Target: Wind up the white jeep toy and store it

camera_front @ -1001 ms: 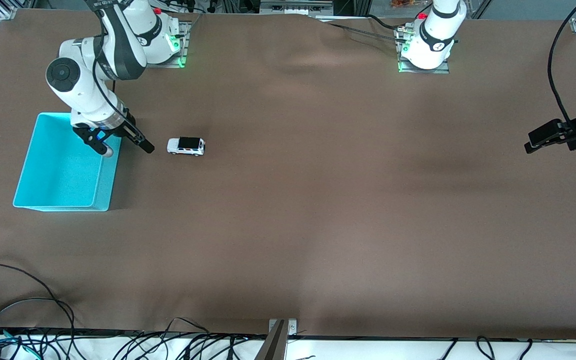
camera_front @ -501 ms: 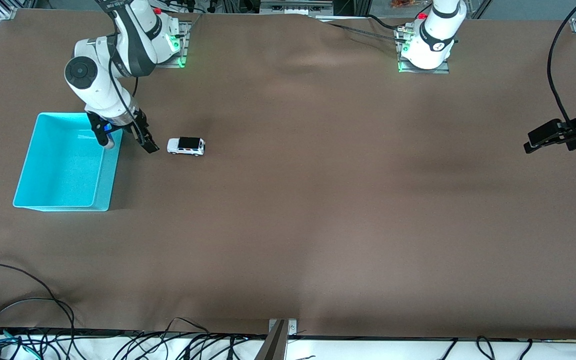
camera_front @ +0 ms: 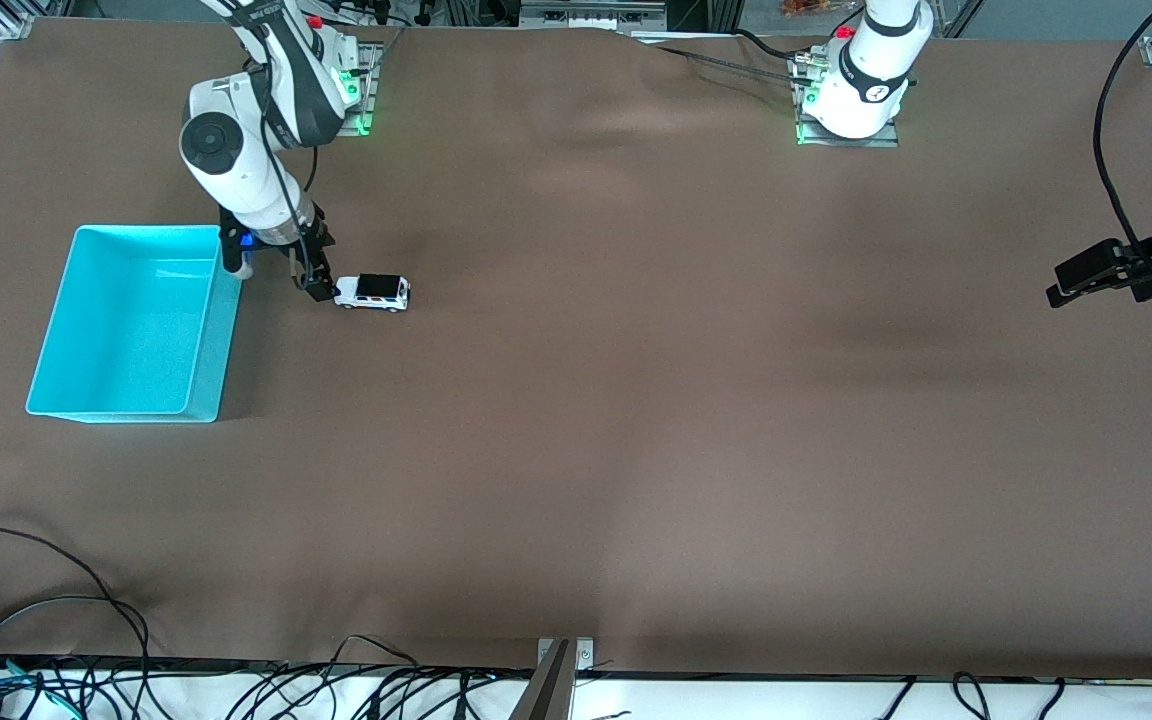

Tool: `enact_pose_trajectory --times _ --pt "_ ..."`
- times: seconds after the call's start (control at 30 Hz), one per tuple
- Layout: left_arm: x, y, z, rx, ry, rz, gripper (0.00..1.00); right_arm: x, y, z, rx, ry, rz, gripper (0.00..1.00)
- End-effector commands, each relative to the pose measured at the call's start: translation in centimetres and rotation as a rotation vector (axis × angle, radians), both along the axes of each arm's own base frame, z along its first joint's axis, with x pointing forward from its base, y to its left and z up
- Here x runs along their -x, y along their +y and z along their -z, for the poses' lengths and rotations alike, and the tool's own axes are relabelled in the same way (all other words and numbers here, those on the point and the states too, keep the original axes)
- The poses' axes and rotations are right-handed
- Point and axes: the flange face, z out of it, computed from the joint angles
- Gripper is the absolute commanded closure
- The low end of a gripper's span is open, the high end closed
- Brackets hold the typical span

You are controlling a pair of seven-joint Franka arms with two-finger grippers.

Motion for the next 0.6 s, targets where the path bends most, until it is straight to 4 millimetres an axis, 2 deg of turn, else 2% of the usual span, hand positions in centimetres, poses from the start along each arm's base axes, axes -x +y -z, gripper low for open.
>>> enact_pose_trajectory --times 0.0,0.57 --pt "-0.1 -0.2 0.1 0.030 0.006 0.010 0.00 0.8 1.8 1.3 -0.018 -0.010 0.060 0.00" --pt "-0.2 -0.1 0.6 0.031 0.015 0.011 0.00 1.3 4.0 3.9 -0.033 -0.014 0.070 0.00"
